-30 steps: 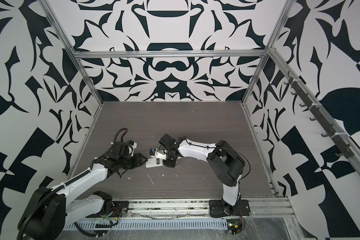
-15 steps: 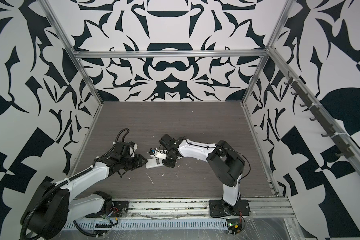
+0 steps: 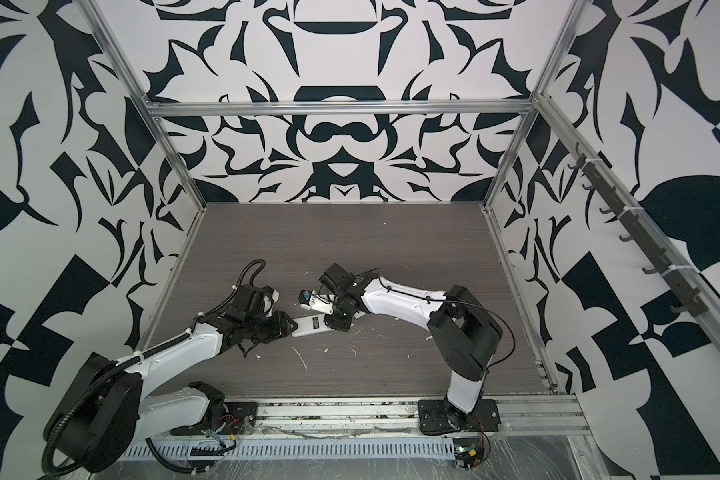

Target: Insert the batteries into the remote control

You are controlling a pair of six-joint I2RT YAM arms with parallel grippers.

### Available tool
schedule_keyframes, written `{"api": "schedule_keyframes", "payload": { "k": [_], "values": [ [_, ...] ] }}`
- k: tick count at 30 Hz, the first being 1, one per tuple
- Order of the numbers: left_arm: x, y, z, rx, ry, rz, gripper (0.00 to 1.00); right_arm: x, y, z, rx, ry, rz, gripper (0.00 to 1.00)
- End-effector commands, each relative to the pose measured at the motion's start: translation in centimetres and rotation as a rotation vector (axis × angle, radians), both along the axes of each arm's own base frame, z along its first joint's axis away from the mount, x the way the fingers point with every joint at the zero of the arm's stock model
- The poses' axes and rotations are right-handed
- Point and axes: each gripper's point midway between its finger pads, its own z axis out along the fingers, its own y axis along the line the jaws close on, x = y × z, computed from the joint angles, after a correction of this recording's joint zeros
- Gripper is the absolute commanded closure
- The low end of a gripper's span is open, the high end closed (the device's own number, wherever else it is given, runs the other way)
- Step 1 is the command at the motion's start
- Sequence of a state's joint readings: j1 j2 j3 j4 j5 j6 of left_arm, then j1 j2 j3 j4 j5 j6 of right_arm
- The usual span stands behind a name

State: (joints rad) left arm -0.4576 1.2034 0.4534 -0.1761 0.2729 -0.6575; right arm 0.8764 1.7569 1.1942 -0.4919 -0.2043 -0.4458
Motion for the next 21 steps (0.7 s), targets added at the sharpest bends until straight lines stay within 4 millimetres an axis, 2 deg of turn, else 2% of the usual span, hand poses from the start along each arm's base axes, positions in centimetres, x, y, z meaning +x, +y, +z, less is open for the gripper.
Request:
{"api": "schedule_keyframes", "payload": {
  "k": [1, 8, 21],
  "values": [
    [0.3, -0.1, 0.1, 0.013, -0.002, 0.002, 0.55, -0.2, -0.2, 0.5, -0.002, -0.004, 0.012, 0.67],
    [0.3, -0.3, -0.1, 0.016, 0.002, -0.003, 0.56, -0.1, -0.2, -0.8, -0.028, 0.010, 0.019, 0.69],
    [0.3, -0.3, -0.2, 0.018, 0.005, -0.002, 0.59, 0.5, 0.3, -1.4, -0.024, -0.006, 0.014, 0.70]
  ]
}}
